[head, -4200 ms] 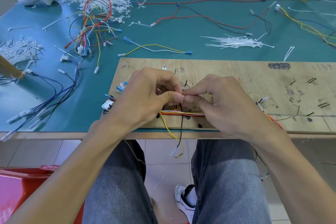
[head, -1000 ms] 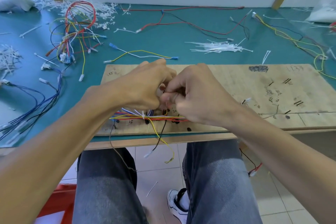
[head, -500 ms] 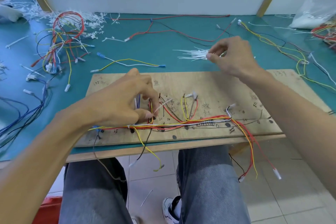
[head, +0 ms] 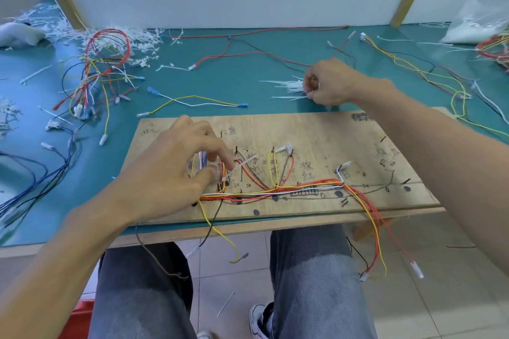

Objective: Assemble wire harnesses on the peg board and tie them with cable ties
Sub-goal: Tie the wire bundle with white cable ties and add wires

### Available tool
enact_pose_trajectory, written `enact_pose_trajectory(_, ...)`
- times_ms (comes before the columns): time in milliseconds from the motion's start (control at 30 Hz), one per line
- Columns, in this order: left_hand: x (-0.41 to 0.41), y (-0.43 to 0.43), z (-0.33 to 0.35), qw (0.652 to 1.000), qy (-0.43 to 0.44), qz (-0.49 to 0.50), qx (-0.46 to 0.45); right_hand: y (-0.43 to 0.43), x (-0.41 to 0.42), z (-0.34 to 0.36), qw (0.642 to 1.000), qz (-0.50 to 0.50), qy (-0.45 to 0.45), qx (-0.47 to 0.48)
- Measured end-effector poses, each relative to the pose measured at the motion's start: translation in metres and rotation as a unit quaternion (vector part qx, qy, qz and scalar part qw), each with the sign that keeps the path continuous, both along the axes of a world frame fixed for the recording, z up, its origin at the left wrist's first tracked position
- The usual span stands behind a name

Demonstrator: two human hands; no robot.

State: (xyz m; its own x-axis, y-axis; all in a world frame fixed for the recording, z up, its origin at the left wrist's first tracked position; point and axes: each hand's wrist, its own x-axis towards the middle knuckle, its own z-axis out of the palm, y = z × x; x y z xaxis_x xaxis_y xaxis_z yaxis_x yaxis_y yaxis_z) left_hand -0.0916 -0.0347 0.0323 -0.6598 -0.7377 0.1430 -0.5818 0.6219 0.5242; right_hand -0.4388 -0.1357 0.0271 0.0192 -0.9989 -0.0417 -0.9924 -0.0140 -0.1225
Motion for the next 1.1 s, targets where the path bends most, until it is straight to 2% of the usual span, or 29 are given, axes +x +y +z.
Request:
enact_pose_trajectory(167, -0.001, 0.008, -0.001, 0.999, 0.024, 0.031, -0.010, 0.005, -0.006, 0.003, 1.000, 0.000, -0.010, 0.008)
enact_pose_trajectory(333, -0.007, 0.016, 0.000, 0.989, 0.098, 0.111, -0.029, 0.012, -0.014, 0.003, 0.998, -0.005, -0.008, -0.064)
enact_pose_trajectory(433, -0.014, 0.022, 0.003, 0.980, 0.123, 0.146, -0.059, 0.016, -0.014, 0.001, 0.989, 0.005, -0.019, -0.147)
enact_pose_trajectory(533, -0.026, 0.029, 0.011, 0.971, 0.142, 0.149, -0.124, 0.035, 0.003, 0.010, 0.963, 0.095, -0.035, -0.250)
enact_pose_trajectory(600, -0.036, 0.030, 0.017, 0.968, 0.110, 0.157, -0.160, 0.056, 0.028, 0.022, 0.936, 0.181, -0.066, -0.296)
enact_pose_trajectory(733, -0.048, 0.031, 0.028, 0.964, 0.032, 0.183, -0.192, 0.104, 0.085, 0.038, 0.894, 0.305, -0.161, -0.287)
enact_pose_trajectory(867, -0.038, 0.043, 0.025, 0.962, 0.086, 0.164, -0.200, 0.130, 0.105, 0.043, 0.888, 0.335, -0.192, -0.249)
enact_pose_trajectory(933, -0.030, 0.051, 0.023, 0.958, 0.127, 0.167, -0.198, 0.137, 0.106, 0.043, 0.888, 0.307, -0.264, -0.217)
enact_pose_trajectory(967, -0.027, 0.055, 0.021, 0.954, 0.149, 0.178, -0.189, 0.141, 0.108, 0.040, 0.881, 0.280, -0.328, -0.196)
enact_pose_trajectory(1033, -0.022, 0.063, 0.016, 0.949, 0.200, 0.198, -0.142, 0.150, 0.112, 0.033, 0.835, 0.221, -0.481, -0.152)
enact_pose_trajectory(1100, -0.021, 0.069, 0.011, 0.945, 0.240, 0.201, -0.093, 0.159, 0.117, 0.025, 0.765, 0.164, -0.612, -0.115)
